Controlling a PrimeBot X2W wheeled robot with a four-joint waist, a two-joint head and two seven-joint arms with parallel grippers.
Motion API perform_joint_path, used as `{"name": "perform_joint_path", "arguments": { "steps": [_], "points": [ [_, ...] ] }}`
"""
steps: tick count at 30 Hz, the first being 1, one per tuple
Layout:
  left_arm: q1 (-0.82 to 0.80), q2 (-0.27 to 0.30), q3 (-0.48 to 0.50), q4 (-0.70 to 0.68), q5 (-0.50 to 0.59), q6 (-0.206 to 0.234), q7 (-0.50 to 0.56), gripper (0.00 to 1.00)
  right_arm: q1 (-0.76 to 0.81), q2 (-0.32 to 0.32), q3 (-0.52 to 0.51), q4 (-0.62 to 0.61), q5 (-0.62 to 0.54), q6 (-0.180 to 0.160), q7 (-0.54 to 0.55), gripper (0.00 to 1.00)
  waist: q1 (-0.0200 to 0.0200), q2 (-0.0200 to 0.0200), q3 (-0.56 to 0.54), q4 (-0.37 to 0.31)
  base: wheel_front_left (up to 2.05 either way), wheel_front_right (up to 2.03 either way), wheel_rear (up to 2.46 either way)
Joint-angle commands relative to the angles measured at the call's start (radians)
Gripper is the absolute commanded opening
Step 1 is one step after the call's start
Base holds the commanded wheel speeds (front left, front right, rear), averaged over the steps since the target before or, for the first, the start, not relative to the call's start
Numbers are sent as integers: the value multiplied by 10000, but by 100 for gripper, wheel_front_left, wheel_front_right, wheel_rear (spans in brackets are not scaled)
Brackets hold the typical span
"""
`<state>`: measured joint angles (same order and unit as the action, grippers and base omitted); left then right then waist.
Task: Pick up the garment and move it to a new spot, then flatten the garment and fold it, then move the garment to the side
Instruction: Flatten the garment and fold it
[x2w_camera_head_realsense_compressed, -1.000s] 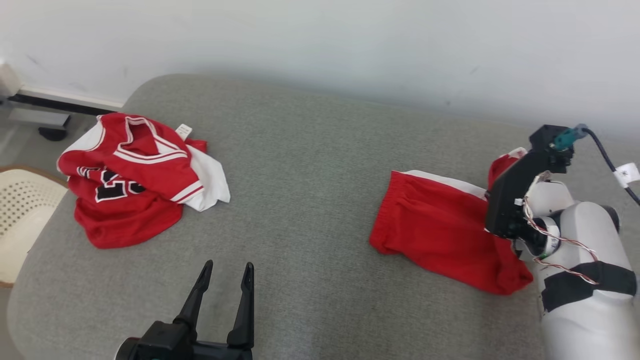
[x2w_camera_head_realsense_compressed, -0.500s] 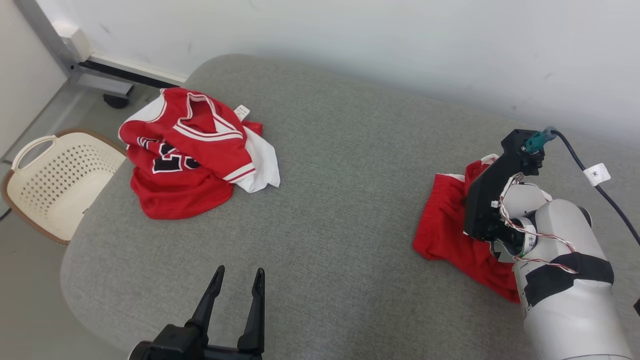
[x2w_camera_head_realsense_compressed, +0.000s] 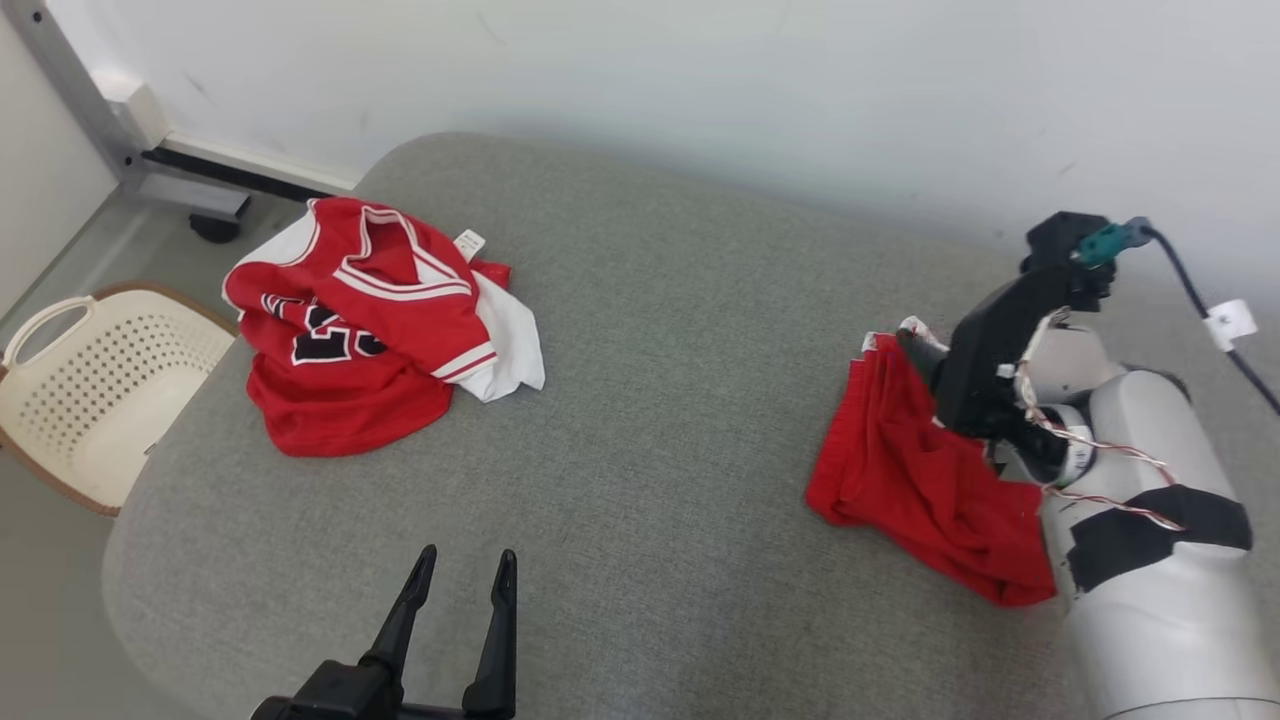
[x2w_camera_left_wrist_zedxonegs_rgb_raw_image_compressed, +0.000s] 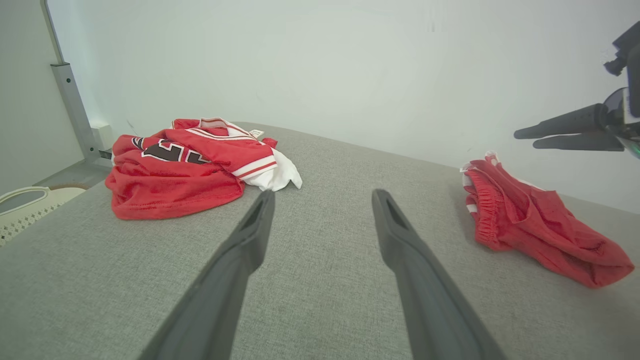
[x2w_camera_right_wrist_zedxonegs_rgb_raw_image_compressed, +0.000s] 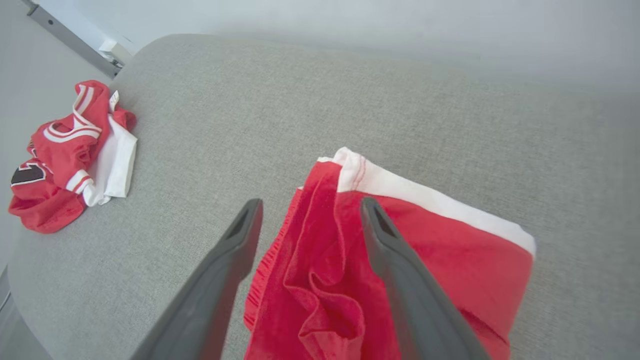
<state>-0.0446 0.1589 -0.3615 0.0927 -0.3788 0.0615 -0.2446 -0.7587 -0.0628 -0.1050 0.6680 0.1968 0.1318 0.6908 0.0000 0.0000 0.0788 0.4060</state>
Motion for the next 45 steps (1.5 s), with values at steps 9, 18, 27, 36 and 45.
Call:
{"name": "perform_joint_path", "arguments": {
  "steps": [9, 18, 27, 36, 45],
  "points": [
    [190, 149, -48, -157, -150, 60, 95, 100, 1164, -583, -460, -390, -712, -23, -524, 87, 0, 0, -300, -456, 0, 0, 0],
    [-84, -17, -146, -97, -192, 7, 37, 100, 1510, -147, -135, 356, -1333, -23, -960, 0, 0, 0, 37, -233, 0, 0, 0],
    [-106, -24, -155, 88, -241, 12, -29, 100, 1283, 116, 1254, 1188, -1015, -23, -1341, 0, 0, 0, -73, 144, 0, 0, 0],
    [13, 39, -171, 64, -332, 83, 2, 100, 1491, 128, 3798, 1137, 1023, -23, -1467, 0, 0, 0, -277, 78, 0, 0, 0],
    [87, 111, -178, 34, -383, 159, -1, 100, 877, -65, 3220, 693, 871, -23, -1956, 0, 0, 0, -362, 7, 0, 0, 0]
  ]
}}
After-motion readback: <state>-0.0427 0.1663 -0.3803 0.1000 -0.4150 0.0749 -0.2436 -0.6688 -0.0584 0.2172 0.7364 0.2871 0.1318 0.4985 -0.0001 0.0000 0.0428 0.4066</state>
